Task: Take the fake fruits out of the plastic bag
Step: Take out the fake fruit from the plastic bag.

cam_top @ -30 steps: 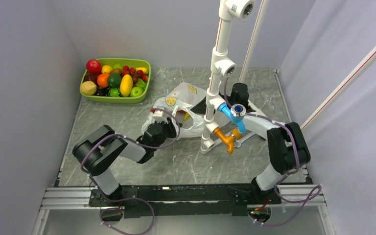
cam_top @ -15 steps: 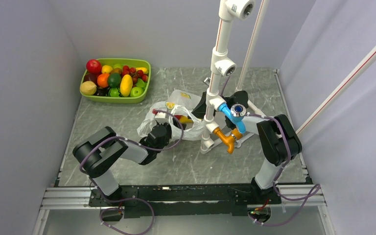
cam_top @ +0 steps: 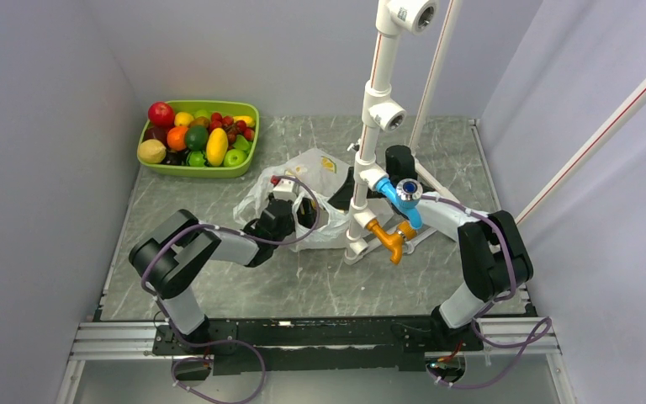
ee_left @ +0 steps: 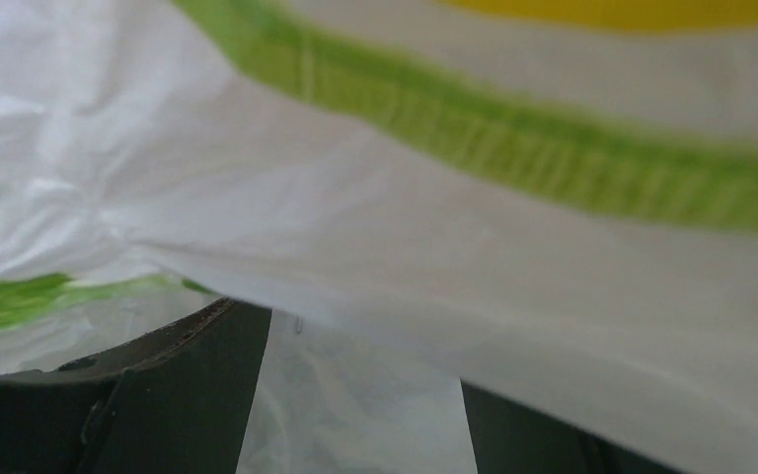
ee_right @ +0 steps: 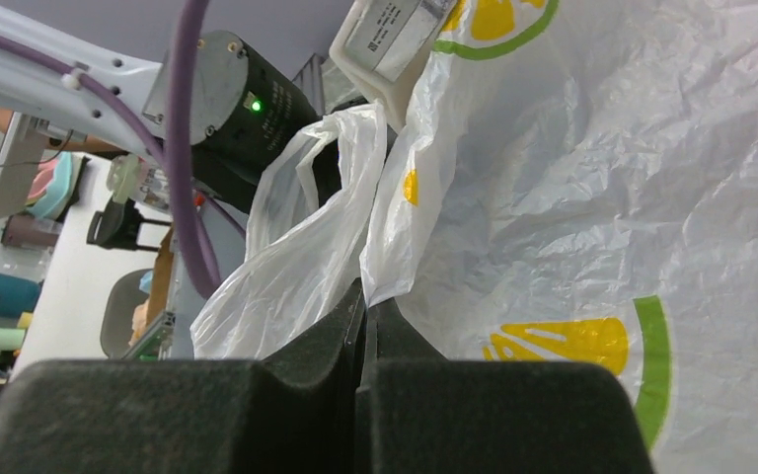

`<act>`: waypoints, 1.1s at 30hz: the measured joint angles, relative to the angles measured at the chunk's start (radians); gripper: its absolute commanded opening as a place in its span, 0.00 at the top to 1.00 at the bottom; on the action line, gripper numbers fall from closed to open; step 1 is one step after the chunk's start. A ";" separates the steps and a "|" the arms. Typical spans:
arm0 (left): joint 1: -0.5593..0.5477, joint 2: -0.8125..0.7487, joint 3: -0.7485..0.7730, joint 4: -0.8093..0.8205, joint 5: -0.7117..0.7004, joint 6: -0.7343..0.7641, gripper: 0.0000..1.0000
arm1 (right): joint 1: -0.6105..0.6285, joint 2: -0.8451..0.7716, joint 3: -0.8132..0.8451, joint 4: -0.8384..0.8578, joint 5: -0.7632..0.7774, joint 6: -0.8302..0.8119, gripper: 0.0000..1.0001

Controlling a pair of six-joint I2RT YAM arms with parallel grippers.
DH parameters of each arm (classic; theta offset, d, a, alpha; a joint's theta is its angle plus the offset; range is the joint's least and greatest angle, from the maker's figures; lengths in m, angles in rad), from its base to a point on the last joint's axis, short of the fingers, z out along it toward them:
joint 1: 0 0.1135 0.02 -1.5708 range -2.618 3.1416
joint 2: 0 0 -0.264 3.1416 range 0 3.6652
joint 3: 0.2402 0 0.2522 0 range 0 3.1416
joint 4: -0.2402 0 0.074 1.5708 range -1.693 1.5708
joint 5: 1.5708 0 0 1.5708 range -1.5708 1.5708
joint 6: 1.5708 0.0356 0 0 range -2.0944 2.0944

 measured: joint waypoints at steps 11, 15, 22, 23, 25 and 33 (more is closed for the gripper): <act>0.073 0.026 0.193 -0.205 0.100 0.104 0.18 | 0.001 -0.004 -0.010 -0.024 0.023 -0.029 1.00; 0.068 0.113 0.218 -0.203 0.108 0.117 0.21 | 0.001 -0.022 -0.041 -0.007 0.026 -0.023 1.00; 0.054 0.207 0.263 -0.172 0.093 0.117 0.65 | 0.004 -0.090 -0.163 0.029 0.076 -0.001 1.00; 0.051 0.207 0.254 -0.166 0.084 0.117 0.69 | 0.006 -0.106 -0.180 0.006 0.100 -0.010 1.00; 0.047 0.203 0.231 -0.139 0.071 0.116 0.77 | 0.008 -0.143 -0.205 -0.065 0.161 -0.044 1.00; 0.037 -0.014 0.081 -0.187 0.105 0.110 1.00 | 0.009 -0.316 -0.285 -0.309 0.527 -0.143 1.00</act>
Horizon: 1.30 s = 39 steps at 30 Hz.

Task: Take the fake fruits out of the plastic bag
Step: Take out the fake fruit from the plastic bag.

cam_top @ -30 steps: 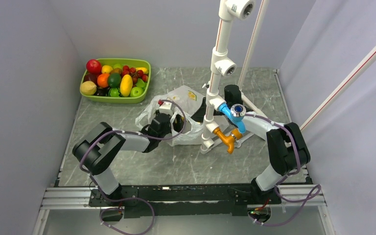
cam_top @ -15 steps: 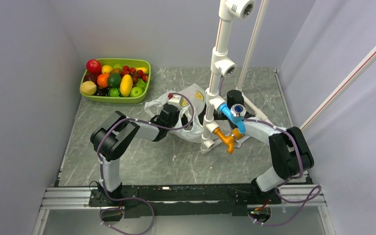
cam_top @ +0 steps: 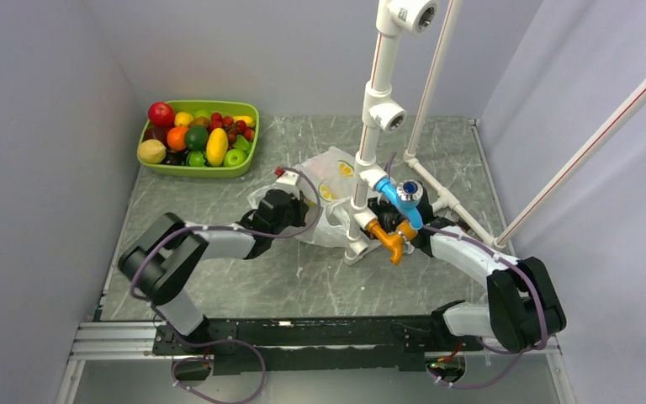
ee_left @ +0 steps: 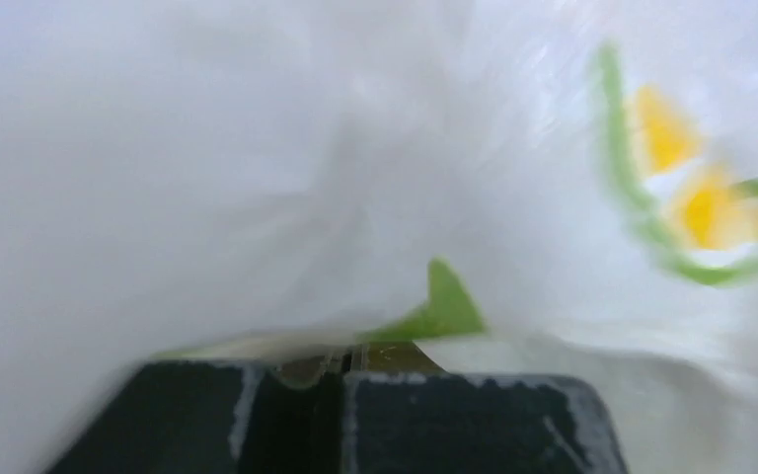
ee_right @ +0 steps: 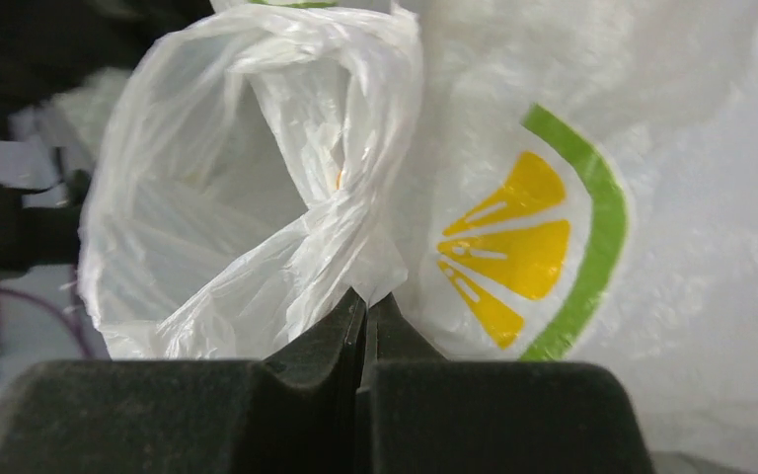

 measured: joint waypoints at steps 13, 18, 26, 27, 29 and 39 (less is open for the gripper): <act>0.000 -0.247 -0.095 -0.044 0.109 -0.096 1.00 | 0.003 0.020 -0.100 -0.047 0.210 0.037 1.00; 0.000 -0.282 -0.143 -0.084 0.148 -0.123 1.00 | 0.003 0.018 -0.083 -0.050 0.246 0.039 1.00; -0.010 -0.389 -0.291 -0.140 0.173 -0.171 0.88 | 0.003 0.018 -0.054 -0.031 0.253 0.031 1.00; -0.011 -0.399 -0.300 -0.151 0.173 -0.172 0.78 | 0.003 0.018 -0.054 -0.029 0.250 0.031 1.00; -0.013 -0.407 -0.305 -0.162 0.181 -0.175 0.61 | 0.003 0.018 -0.054 -0.022 0.247 0.031 1.00; -0.016 -0.380 -0.169 -0.231 0.195 -0.110 0.51 | 0.003 0.018 -0.054 -0.009 0.225 0.028 1.00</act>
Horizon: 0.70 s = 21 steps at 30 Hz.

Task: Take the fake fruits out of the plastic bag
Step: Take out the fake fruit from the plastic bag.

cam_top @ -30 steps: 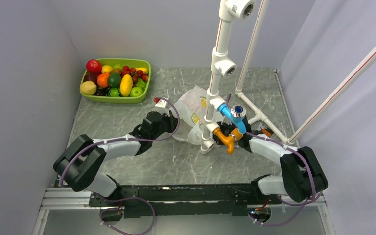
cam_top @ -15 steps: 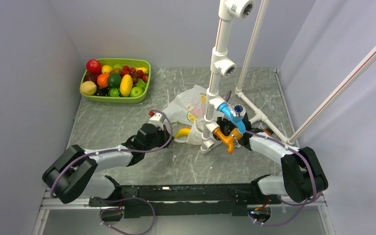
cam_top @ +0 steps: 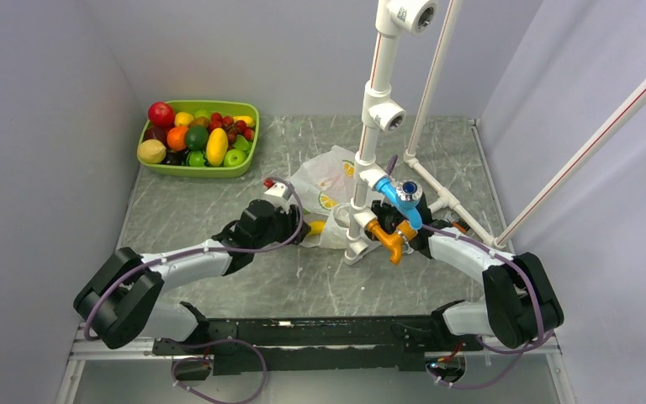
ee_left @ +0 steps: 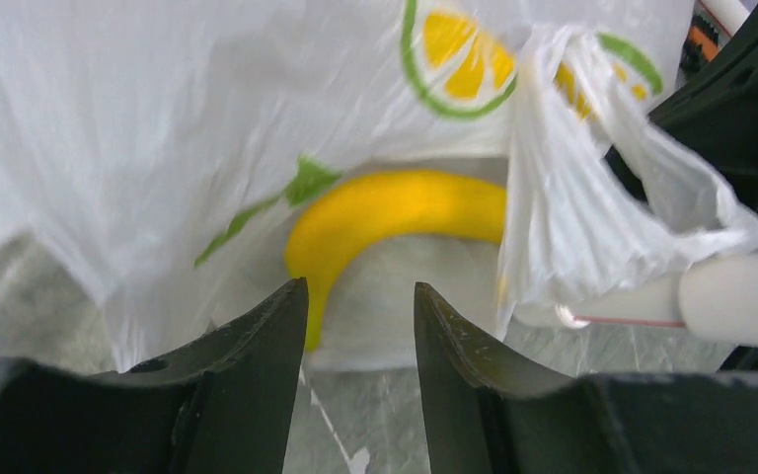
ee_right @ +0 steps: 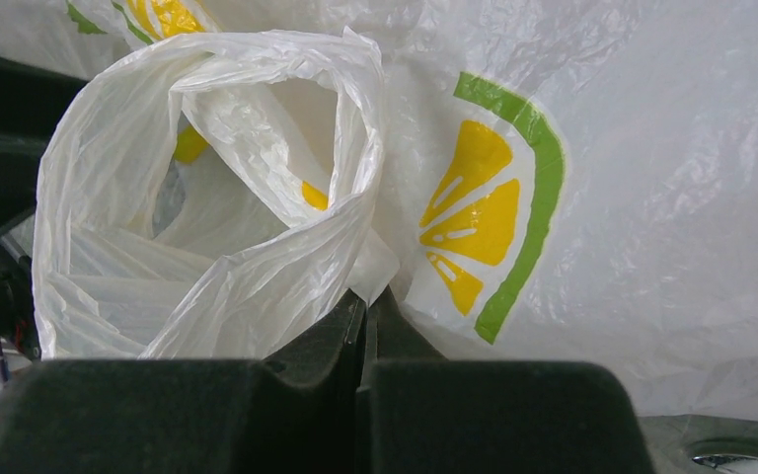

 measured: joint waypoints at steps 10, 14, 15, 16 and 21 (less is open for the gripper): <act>0.000 0.180 0.137 -0.039 -0.017 0.095 0.44 | 0.000 0.000 -0.001 0.014 -0.011 0.000 1.00; 0.000 0.262 0.149 -0.069 -0.019 0.114 0.43 | 0.000 0.000 -0.006 0.023 -0.023 0.000 1.00; 0.000 0.288 0.159 -0.077 -0.019 0.118 0.43 | 0.000 0.000 -0.007 0.023 -0.026 0.000 1.00; -0.001 0.307 0.168 -0.072 -0.019 0.122 0.45 | 0.000 0.000 -0.008 0.026 -0.028 0.000 1.00; -0.020 0.335 0.196 -0.070 -0.025 0.120 0.68 | 0.000 0.000 -0.023 0.056 -0.031 0.002 1.00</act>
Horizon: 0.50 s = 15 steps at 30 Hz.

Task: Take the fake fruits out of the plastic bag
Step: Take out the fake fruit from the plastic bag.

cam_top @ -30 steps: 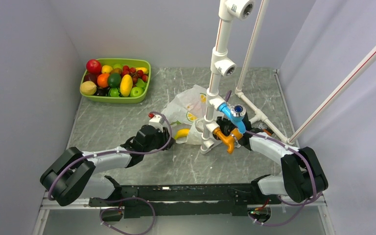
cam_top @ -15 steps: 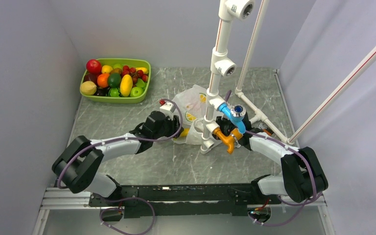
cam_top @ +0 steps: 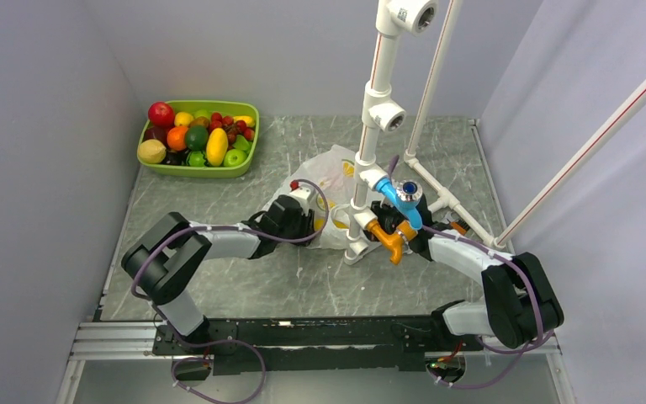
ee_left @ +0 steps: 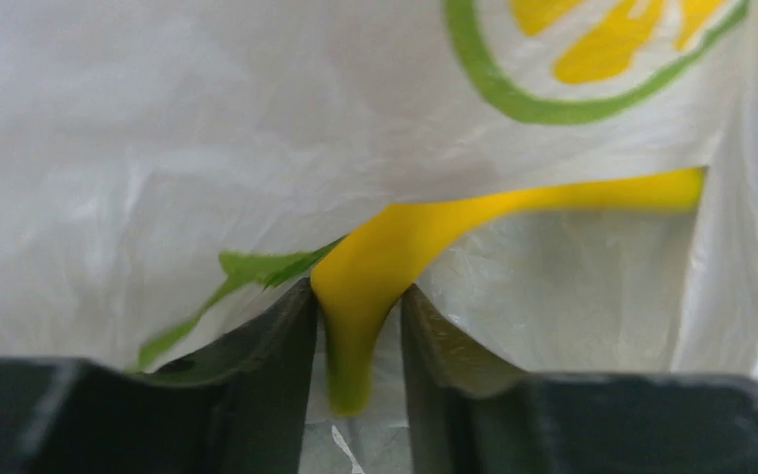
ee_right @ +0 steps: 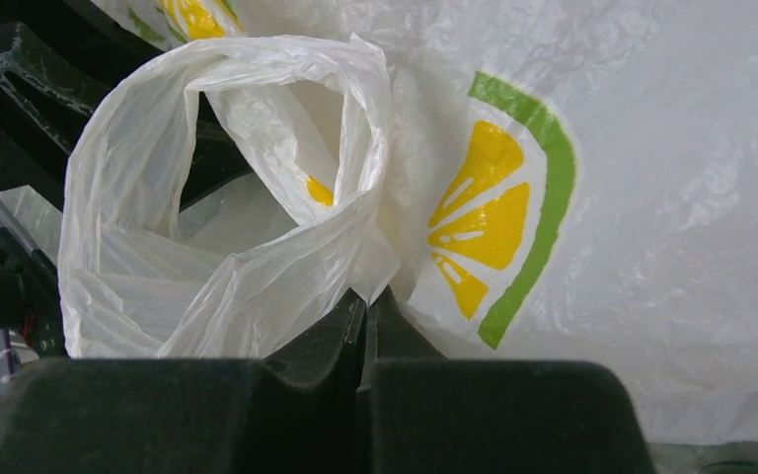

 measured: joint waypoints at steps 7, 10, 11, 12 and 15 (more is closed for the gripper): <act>-0.021 -0.046 -0.003 -0.058 -0.021 -0.014 0.85 | 0.000 0.000 -0.051 0.072 0.000 0.012 1.00; -0.021 -0.142 -0.012 -0.106 -0.016 -0.033 0.90 | 0.000 0.003 -0.077 0.103 0.000 0.022 1.00; -0.021 -0.184 -0.017 -0.117 -0.015 -0.039 0.91 | 0.000 0.004 -0.081 0.113 0.000 0.024 1.00; -0.021 -0.223 -0.024 -0.129 -0.013 -0.047 0.93 | 0.000 0.004 -0.085 0.122 0.000 0.027 1.00; -0.021 -0.340 -0.052 -0.159 -0.004 -0.069 0.97 | 0.000 0.003 -0.089 0.145 0.001 0.033 1.00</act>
